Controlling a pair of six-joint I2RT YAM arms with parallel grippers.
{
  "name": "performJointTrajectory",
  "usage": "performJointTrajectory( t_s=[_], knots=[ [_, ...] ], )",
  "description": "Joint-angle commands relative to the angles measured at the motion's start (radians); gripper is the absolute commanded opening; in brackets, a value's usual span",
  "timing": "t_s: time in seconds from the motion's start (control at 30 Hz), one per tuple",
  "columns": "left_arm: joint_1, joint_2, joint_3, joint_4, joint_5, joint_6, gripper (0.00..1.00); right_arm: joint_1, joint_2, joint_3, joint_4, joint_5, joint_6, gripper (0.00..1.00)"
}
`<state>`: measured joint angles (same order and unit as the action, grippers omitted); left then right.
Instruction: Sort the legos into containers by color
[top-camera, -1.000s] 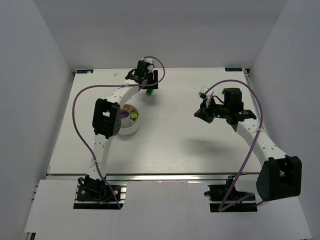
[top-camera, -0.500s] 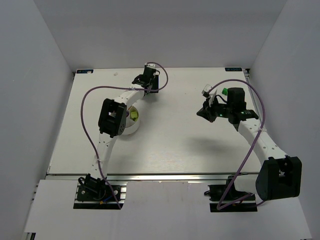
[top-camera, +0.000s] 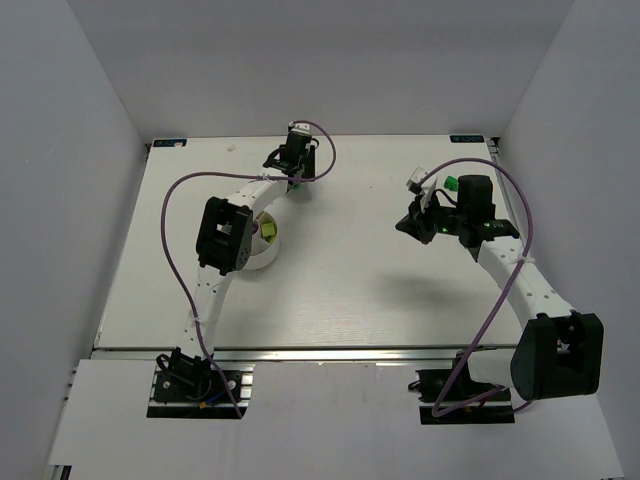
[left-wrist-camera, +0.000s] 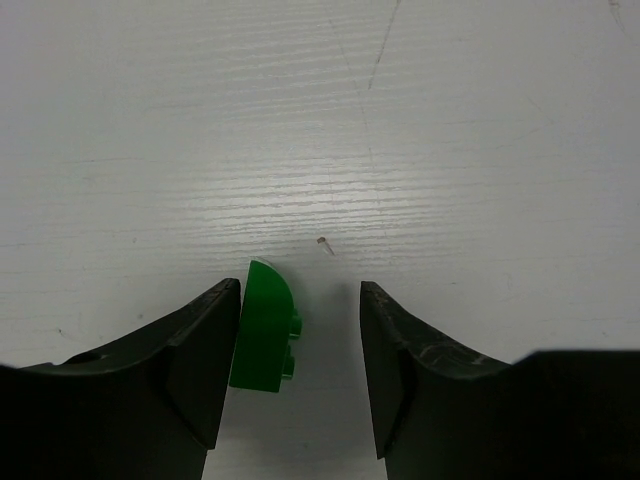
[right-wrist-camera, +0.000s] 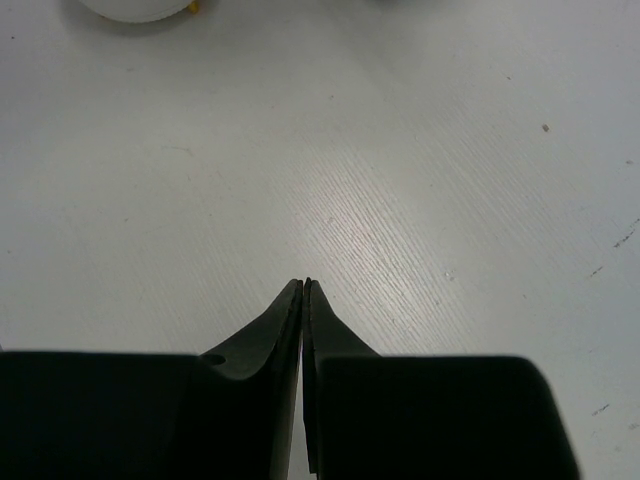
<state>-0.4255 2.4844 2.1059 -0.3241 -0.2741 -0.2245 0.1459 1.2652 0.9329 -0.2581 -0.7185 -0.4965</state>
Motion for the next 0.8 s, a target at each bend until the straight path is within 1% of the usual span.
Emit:
performJointTrajectory(
  t_s=[0.0, 0.13, 0.17, 0.2, 0.43, 0.53, 0.6, 0.77],
  knots=[
    [-0.001, -0.024, 0.017, 0.020, -0.023, 0.014, 0.61, -0.009, 0.003, -0.002, 0.025, -0.029, 0.010, 0.08],
    [-0.001, -0.021, 0.005, 0.019, -0.027, 0.016, 0.60, -0.011, 0.002, -0.002, 0.023, -0.033, 0.012, 0.08],
    [-0.001, -0.019, 0.005, 0.019, -0.027, 0.019, 0.60, -0.012, 0.000, -0.002, 0.022, -0.035, 0.013, 0.08],
    [-0.001, -0.018, 0.005, 0.016, -0.024, 0.020, 0.57, -0.014, 0.000, -0.002, 0.022, -0.036, 0.013, 0.08],
    [-0.001, -0.015, -0.003, 0.010, -0.028, 0.022, 0.54, -0.022, -0.001, -0.002, 0.022, -0.047, 0.016, 0.08],
    [-0.001, -0.012, -0.006, 0.005, -0.030, 0.024, 0.54, -0.025, 0.000, -0.002, 0.020, -0.050, 0.018, 0.08],
    [-0.001, -0.010, -0.006, -0.003, -0.031, 0.025, 0.57, -0.029, -0.003, -0.002, 0.020, -0.053, 0.018, 0.08],
    [-0.001, -0.007, -0.007, -0.007, -0.031, 0.024, 0.59, -0.034, -0.006, 0.000, 0.020, -0.058, 0.019, 0.08]
  ],
)
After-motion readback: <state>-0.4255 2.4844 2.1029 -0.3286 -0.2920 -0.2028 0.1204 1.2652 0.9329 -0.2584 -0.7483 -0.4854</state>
